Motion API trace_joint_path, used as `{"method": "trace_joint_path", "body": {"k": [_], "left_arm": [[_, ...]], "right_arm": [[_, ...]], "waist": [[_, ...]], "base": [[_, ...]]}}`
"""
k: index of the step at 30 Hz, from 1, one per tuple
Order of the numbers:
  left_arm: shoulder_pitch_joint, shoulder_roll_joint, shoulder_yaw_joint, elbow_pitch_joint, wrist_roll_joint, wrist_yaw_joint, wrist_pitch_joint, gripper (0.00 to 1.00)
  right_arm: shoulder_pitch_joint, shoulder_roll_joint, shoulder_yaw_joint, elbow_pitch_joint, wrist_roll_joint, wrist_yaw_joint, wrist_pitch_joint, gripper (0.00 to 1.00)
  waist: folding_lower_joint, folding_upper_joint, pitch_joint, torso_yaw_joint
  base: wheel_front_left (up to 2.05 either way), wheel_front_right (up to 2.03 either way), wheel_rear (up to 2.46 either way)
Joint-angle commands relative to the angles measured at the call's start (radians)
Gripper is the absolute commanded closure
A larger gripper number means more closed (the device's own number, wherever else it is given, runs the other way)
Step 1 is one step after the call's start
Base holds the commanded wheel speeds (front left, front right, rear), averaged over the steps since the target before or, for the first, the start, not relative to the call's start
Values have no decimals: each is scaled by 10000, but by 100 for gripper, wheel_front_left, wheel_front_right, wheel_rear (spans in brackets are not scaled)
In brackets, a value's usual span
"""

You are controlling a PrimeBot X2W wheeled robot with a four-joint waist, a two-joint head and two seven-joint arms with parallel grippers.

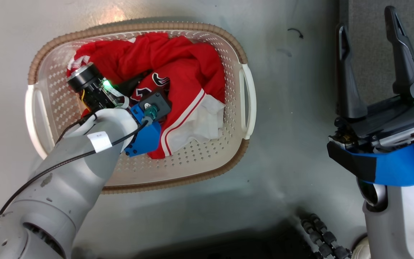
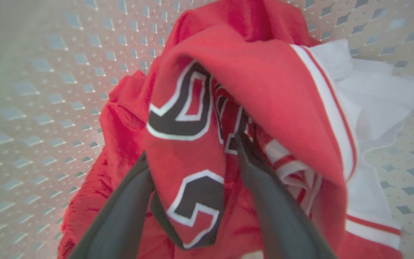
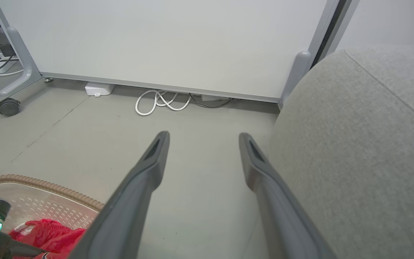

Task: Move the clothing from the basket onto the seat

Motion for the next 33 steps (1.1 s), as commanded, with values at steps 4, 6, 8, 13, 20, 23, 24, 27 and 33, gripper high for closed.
{"method": "trace_joint_path", "body": {"k": [4,6,8,13,20,23,24,27,33], "left_arm": [[-281,-41,-7,78,-302,-15,-28,0],[-343,-79,-128,90,-383,-15,-28,71],[-393,-106,-203,64,-438,-15,-28,100],[-497,-102,-36,-356,-573,106,-29,100],[-142,3,588,-1297,-938,457,-28,100],[51,55,1054,-1802,-1172,593,-29,100],[130,79,1205,-1977,-1260,609,-31,100],[387,179,1498,-2412,-1214,667,-29,100],[1027,230,2126,-3109,-1221,684,-31,100]], "right_arm": [[34,-38,-9,-107,58,5,-35,0],[75,-38,-31,-120,75,5,-35,0],[90,-38,-64,-135,74,5,-35,0],[-8,-38,-93,-70,85,5,-35,0],[-108,-38,-170,188,37,5,-35,0],[-159,-40,-183,288,70,5,-35,0],[-158,-40,-197,334,72,5,-35,0],[-138,-38,-233,441,58,5,-35,0],[119,-40,-310,741,47,5,-35,0]], "waist": [[0,0,140,-62],[0,0,170,-73],[0,0,180,-49],[0,0,68,78],[0,0,-337,363],[0,0,-626,464],[0,0,-732,492],[0,0,-1061,566],[0,0,-1951,735]], "base": [[0,0,0],[0,0,0],[0,0,0],[0,0,0],[0,0,0],[0,0,0],[0,0,0],[0,0,0],[0,0,0]]}}
